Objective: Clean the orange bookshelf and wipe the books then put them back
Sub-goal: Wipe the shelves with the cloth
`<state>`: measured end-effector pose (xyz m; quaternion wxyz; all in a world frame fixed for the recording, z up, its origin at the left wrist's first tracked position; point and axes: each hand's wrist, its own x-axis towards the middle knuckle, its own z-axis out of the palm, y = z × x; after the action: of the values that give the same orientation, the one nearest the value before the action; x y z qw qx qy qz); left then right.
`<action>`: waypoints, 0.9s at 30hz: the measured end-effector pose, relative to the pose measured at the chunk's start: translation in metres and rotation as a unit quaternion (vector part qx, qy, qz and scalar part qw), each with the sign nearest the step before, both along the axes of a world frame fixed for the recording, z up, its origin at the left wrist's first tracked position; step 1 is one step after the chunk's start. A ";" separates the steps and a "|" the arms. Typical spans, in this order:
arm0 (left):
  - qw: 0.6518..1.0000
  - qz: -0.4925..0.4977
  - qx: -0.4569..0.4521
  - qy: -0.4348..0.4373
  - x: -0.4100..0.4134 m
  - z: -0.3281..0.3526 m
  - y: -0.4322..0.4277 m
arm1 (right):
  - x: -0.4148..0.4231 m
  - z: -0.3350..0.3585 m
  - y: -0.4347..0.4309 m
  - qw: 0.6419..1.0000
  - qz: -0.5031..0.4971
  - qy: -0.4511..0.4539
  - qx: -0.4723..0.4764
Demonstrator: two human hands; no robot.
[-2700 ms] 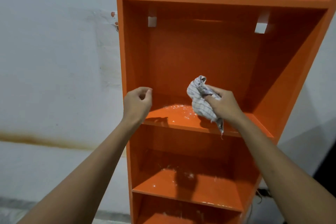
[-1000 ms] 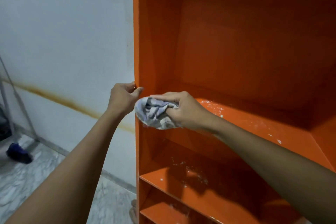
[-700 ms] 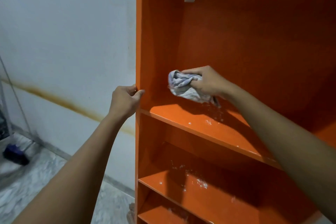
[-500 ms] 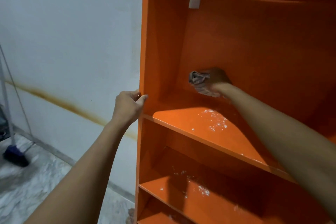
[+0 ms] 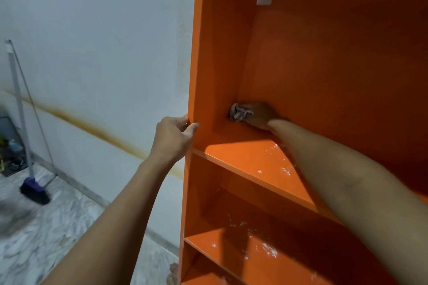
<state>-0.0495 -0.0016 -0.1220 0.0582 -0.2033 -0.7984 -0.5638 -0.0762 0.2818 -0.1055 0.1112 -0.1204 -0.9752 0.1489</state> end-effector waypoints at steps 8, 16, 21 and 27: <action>1.000 -0.006 -0.008 -0.006 0.003 0.003 -0.003 | 0.023 -0.005 -0.030 0.998 0.056 -0.017 -0.029; 1.000 -0.014 -0.013 0.003 0.005 0.007 -0.008 | 0.114 -0.006 -0.131 0.943 0.332 0.010 0.004; 1.000 -0.009 -0.019 0.008 0.005 0.006 -0.007 | 0.137 0.017 -0.112 0.960 0.233 0.110 -0.112; 1.000 -0.006 -0.014 -0.009 0.007 0.006 -0.003 | 0.109 0.022 -0.001 0.949 -0.241 0.076 -0.188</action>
<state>-0.0421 -0.0047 -0.1163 0.0448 -0.2041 -0.8053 -0.5548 0.0328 0.2807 -0.0840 0.1928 -0.3590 -0.8601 0.3069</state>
